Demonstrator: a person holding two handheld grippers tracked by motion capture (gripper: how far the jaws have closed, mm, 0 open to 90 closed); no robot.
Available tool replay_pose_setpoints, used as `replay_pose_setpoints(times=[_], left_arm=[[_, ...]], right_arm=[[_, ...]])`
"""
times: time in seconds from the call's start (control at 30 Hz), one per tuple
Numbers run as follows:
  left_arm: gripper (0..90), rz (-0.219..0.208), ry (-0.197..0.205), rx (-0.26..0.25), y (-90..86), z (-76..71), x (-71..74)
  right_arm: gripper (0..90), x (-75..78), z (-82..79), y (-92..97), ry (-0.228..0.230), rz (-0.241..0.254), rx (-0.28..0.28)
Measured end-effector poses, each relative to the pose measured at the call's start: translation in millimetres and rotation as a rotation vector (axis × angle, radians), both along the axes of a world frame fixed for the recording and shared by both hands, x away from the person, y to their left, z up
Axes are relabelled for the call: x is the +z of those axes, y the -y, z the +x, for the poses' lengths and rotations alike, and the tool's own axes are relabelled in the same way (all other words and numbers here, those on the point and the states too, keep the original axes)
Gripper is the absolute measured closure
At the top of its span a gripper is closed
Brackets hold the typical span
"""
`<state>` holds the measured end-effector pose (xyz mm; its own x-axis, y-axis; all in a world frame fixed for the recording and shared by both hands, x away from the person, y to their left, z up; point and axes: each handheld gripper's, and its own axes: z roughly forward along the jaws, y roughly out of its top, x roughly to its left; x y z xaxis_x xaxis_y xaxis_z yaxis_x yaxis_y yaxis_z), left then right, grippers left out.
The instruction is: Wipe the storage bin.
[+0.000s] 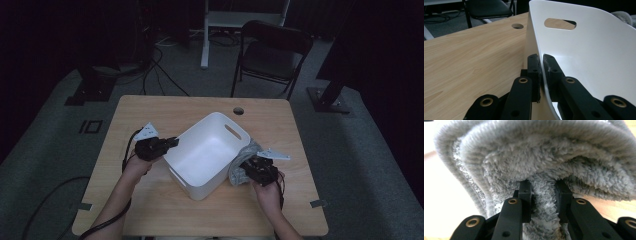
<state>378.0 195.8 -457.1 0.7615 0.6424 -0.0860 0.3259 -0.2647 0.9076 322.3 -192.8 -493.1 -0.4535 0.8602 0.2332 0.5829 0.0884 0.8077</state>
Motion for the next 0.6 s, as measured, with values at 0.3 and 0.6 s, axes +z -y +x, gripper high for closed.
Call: replay_pose_setpoints(times=[0.3, 0.6], left_arm=[[84.7, 0.003, 0.003, 0.004, 0.5, -0.1, 0.1], [84.6, 0.007, 0.003, 0.004, 1.1, 0.0, 0.4]], right_arm=[[72.6, -15.2, 7.9, -0.1, -0.045, -0.03, -0.012], [72.6, -35.9, 17.4, -1.0, -0.11, -0.062, -0.016]])
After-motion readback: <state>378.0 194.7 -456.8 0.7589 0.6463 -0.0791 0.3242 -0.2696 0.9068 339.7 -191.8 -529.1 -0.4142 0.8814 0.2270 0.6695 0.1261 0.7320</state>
